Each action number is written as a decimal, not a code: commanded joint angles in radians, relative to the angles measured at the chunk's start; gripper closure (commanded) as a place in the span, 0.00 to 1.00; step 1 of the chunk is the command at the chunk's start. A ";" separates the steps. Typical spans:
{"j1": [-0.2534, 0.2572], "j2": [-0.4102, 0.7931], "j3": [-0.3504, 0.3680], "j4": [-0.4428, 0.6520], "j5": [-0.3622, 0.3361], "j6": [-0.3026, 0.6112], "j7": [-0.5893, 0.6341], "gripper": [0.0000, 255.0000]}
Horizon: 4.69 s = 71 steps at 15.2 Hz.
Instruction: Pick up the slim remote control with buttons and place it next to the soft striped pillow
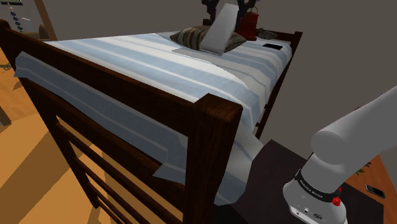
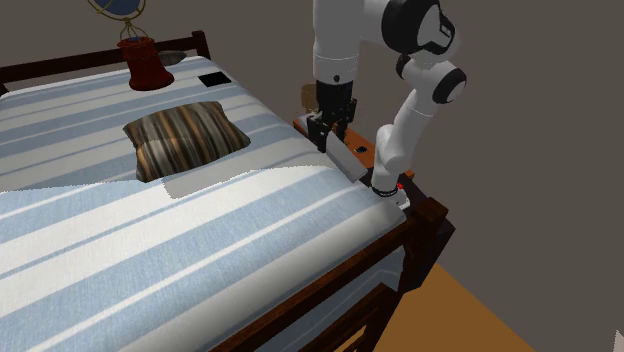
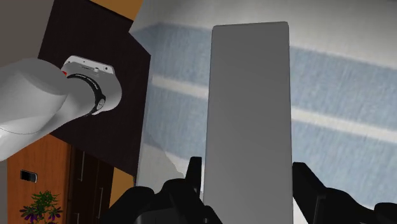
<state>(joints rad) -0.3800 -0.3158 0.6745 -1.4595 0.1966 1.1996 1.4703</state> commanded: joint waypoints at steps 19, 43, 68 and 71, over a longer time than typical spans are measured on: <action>-0.115 0.111 -0.226 0.125 -0.118 -0.060 -0.361 1.00; -0.214 0.160 -0.350 -0.043 -0.165 0.147 -0.606 1.00; -0.210 0.054 -0.359 -0.451 -0.135 0.454 -0.628 1.00; -0.210 0.054 -0.359 -0.451 -0.135 0.454 -0.628 1.00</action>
<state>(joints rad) -0.5895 -0.2611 0.3158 -1.9102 0.0617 1.6531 0.8423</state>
